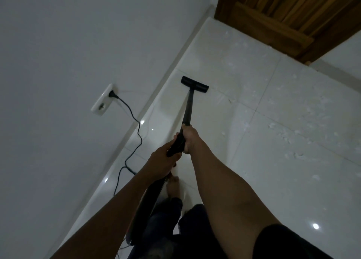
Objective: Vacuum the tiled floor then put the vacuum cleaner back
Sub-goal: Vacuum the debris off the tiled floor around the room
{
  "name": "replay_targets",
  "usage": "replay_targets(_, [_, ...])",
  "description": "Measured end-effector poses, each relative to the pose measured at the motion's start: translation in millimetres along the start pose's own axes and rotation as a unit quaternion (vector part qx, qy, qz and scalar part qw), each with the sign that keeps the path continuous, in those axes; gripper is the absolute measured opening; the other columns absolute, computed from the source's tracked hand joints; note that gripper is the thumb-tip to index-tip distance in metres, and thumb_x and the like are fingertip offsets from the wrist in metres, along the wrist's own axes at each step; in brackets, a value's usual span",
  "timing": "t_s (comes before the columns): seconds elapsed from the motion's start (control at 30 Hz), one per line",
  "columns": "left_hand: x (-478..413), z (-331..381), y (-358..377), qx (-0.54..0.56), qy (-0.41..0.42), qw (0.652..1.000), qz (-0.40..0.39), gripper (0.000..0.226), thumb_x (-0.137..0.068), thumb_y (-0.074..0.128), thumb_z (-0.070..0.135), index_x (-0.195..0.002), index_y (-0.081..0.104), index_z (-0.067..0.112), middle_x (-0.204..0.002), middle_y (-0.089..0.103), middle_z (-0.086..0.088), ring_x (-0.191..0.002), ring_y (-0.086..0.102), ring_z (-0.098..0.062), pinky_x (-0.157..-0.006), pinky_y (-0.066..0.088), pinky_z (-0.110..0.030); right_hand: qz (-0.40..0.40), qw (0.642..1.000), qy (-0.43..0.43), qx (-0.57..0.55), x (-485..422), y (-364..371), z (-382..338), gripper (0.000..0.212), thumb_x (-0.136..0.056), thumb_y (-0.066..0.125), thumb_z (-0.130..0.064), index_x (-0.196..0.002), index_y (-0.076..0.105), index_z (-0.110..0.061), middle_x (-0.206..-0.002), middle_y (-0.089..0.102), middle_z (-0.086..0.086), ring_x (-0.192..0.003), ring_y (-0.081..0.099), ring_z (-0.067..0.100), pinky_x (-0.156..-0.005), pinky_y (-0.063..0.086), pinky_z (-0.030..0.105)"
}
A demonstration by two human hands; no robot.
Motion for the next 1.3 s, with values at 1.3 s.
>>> replay_targets(1.3, [-388,174,-35,-0.064,0.049,0.997,-0.008,0.050,-0.104,0.046,0.044,-0.152,0.032,0.043,-0.090,0.071,-0.002,-0.051,0.060,0.004,-0.049,0.045,-0.013,0.072,0.995,-0.061,-0.029,-242,1,-367,0.031,-0.111,0.044,-0.030,-0.141,0.049,-0.031,-0.065,0.045,0.006,-0.041,0.048,0.020,-0.045,0.049,0.028])
Point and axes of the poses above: each hand's wrist, its own x-axis away from the middle knuckle, its own y-axis out of the palm, z = x × y, the point moved 5 cm from there along -x, towards the middle knuckle
